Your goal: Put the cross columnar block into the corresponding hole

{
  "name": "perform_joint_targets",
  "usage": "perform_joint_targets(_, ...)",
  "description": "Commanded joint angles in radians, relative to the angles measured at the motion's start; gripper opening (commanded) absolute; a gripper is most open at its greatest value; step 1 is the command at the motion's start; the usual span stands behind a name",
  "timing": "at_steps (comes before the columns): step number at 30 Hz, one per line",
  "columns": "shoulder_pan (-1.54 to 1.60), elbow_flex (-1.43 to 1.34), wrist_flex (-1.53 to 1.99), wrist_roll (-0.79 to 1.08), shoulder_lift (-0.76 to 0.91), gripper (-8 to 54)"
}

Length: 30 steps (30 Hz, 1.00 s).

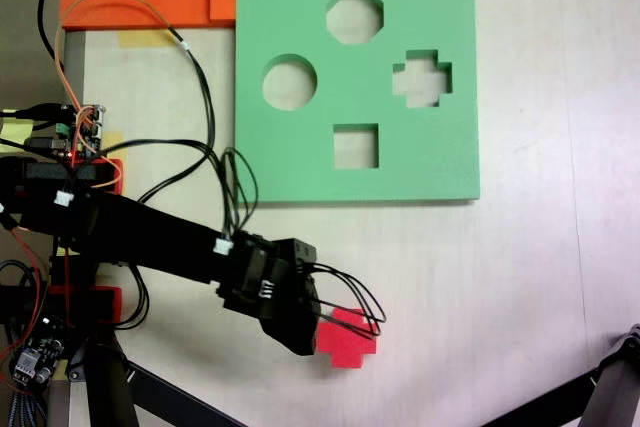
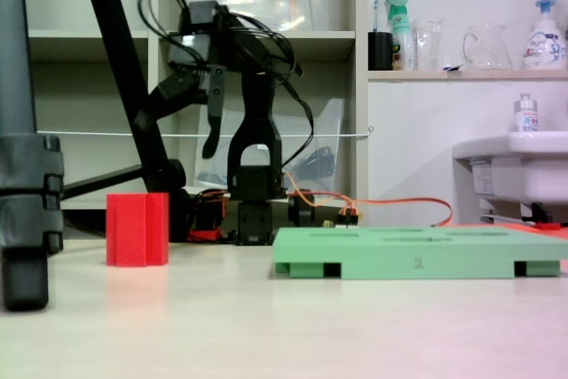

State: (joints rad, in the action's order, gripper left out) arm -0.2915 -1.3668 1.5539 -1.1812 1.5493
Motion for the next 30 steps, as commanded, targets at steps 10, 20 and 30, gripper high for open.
perform_joint_targets(10, -0.025, 0.146, -0.038, 0.003, -0.216, 51.9)
perform_joint_targets(20, -0.078, 0.186, -0.063, 0.025, -0.27, 51.9)
perform_joint_targets(30, -0.08, 0.198, -0.12, 0.025, -0.339, 51.9)
